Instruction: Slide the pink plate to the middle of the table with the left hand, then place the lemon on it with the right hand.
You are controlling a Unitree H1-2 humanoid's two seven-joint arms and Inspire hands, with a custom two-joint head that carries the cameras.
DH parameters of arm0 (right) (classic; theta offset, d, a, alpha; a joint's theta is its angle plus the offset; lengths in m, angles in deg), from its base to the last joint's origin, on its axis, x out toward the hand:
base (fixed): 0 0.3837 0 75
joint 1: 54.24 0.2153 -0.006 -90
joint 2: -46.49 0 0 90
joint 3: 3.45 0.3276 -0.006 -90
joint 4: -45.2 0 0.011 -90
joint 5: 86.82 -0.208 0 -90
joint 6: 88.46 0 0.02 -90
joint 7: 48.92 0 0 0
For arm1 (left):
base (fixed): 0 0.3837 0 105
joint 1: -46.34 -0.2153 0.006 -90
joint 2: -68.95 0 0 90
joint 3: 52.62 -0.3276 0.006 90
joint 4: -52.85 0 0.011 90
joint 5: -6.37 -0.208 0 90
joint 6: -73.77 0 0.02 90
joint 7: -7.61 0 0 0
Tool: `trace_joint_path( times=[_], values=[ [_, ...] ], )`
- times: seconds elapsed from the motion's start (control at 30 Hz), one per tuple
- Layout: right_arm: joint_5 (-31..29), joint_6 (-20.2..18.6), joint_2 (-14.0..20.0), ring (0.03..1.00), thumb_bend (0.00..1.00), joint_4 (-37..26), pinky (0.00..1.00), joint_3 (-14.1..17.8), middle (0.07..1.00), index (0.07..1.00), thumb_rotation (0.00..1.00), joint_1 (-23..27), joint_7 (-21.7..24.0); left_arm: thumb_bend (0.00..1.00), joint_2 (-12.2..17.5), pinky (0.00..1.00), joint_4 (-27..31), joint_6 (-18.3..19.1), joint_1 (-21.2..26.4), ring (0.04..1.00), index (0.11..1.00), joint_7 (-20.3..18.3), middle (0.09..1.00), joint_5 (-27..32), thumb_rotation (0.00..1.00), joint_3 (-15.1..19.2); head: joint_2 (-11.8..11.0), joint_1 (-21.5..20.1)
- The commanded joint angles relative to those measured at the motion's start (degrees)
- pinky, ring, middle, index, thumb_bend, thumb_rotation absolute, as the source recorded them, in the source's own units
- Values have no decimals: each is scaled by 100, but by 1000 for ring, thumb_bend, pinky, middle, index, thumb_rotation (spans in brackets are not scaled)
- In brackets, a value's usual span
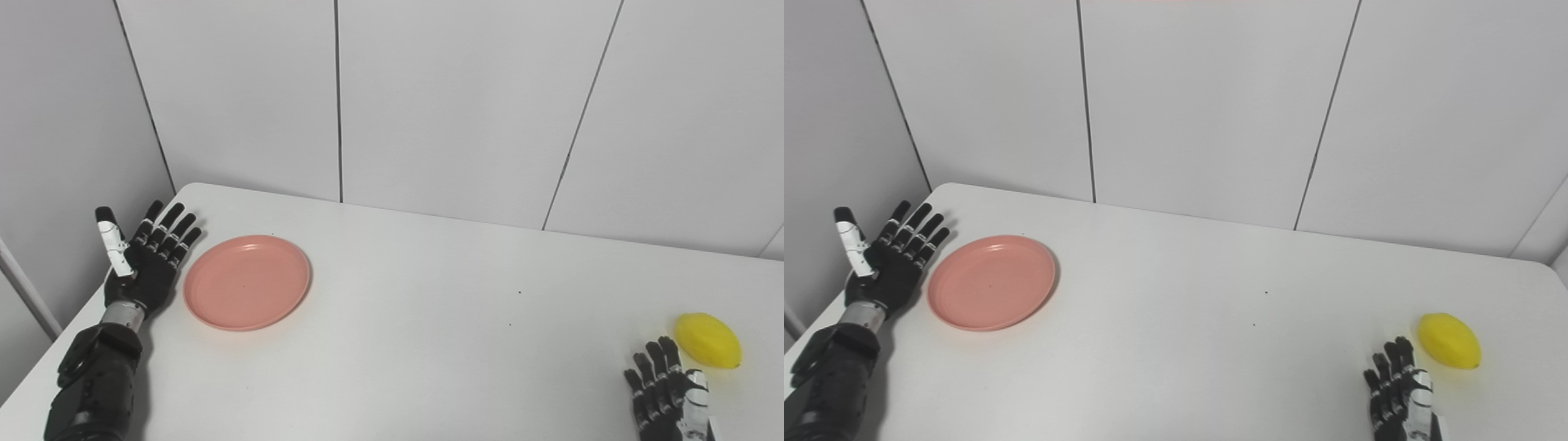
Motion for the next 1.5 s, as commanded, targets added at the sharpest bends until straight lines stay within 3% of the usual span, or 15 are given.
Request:
trace_joint_path(
  times=[0.0, 0.2, 0.3, 0.53, 0.77, 1.03, 1.27, 1.47],
  values=[
    [-3, -170, -28, 997, 666, -31, 1000, -21, 995, 971, 1000, -45, -41, 964, 9, 929, 127, 73, 27, 915, 998, 62, 938, -12, 932, -30, 14, -6],
    [-12, -157, -26, 992, 667, -45, 1000, -45, 993, 971, 1000, -59, -26, 948, 8, 927, 151, 166, -14, 921, 999, 280, 936, -103, 924, -82, 45, -19],
    [-10, -215, -25, 992, 676, -79, 1000, -51, 992, 972, 1000, -63, -50, 953, -127, 925, 614, 421, -129, 913, 985, 646, 924, -107, 905, -103, 61, -19],
    [-9, -204, -15, 988, 690, -62, 1000, -62, 987, 968, 990, -51, -38, 892, -326, 913, 1186, 736, -294, 902, 975, 1006, 909, -141, 968, -200, 78, -31],
    [39, -197, -52, 983, 694, -80, 1000, -85, 981, 964, 984, -48, -87, 907, -564, 885, 1845, 916, -493, 875, 956, 1388, 882, -327, 944, -388, 114, -54],
    [44, -185, -76, 983, 699, -118, 1000, -131, 978, 960, 981, -54, -95, 933, -728, 845, 2341, 568, -758, 851, 924, 1728, 854, -1236, 924, -916, 150, -88],
    [63, -222, -64, 985, 703, -181, 1000, -167, 981, 969, 985, -78, -87, 912, -975, 895, 2500, 722, -860, 868, 939, 1877, 862, -1279, 930, -992, 184, -101],
    [36, -208, -77, 982, 698, -191, 1000, -167, 976, 957, 982, -83, -84, 894, -1138, 864, 2472, 409, -943, 848, 917, 1918, 850, -1559, 926, -1151, 212, -119]
  ],
)
